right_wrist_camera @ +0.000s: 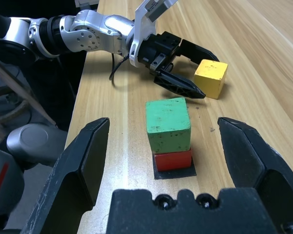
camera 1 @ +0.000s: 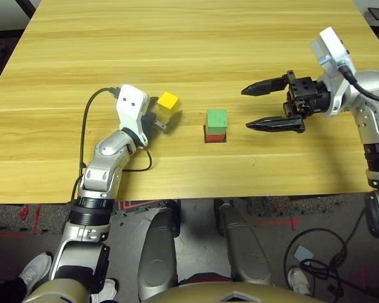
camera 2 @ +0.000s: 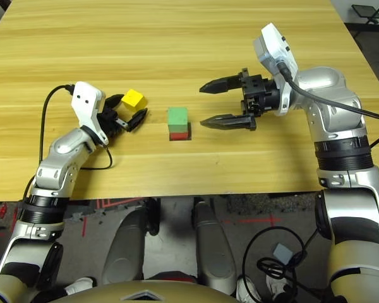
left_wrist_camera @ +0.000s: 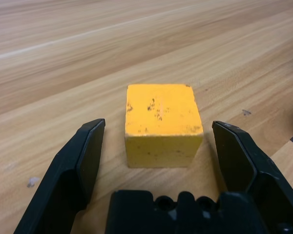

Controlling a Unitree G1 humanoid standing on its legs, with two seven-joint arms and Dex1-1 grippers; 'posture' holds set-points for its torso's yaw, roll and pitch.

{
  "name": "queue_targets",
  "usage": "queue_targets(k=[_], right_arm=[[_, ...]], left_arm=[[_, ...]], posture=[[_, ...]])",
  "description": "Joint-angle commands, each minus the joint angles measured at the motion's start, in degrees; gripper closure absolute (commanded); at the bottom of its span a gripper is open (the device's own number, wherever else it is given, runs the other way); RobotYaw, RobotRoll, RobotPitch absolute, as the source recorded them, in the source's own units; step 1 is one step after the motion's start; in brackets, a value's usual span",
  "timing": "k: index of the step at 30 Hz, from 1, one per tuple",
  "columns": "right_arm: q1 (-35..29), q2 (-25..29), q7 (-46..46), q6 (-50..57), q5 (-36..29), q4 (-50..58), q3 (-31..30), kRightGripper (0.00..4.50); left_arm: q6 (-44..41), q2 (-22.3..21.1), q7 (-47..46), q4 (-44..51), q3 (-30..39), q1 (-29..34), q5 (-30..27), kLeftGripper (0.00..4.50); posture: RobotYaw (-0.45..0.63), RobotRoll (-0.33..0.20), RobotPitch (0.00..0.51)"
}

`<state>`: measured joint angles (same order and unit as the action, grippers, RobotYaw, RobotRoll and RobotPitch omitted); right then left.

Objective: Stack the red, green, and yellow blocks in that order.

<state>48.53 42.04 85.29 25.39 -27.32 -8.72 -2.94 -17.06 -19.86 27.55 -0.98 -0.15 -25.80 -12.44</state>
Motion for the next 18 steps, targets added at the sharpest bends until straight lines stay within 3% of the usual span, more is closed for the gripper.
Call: queue_targets(k=[1, 6, 10, 15, 18], right_arm=[[-0.62, 0.40, -0.07, 0.21, -0.77, 1.53, 0.74, 0.00], [-0.33, 0.37, 0.01, -0.20, -0.59, 0.67, 0.51, 0.00], [-0.37, 0.16, 0.17, -0.85, -0.23, -0.44, 0.36, 0.00], [-0.75, 0.29, 1.44, -2.19, 0.34, -2.20, -0.15, 0.00], [-0.54, 0.36, 2.28, -3.18, 0.70, -3.44, -0.34, 0.00]], left_arm=[[0.61, 0.57, -0.24, -0.96, -0.03, 0.60, 0.55, 0.67], [0.33, 0.20, 0.36, -0.13, 0.72, 0.36, -0.14, 2.47], [-2.16, -4.12, 5.41, 3.73, 3.08, -2.86, -4.12, 2.45], [-8.23, -14.06, 18.41, 4.77, 5.99, -13.55, -13.17, 2.45], [-14.36, -16.46, 23.95, 6.97, 4.89, -18.60, -18.97, 2.45]], posture=[[-0.09, -0.135, 0.316], [-0.09, -0.138, 0.314], [-0.07, -0.135, 0.310], [-0.05, -0.126, 0.308], [-0.04, -0.120, 0.312]])
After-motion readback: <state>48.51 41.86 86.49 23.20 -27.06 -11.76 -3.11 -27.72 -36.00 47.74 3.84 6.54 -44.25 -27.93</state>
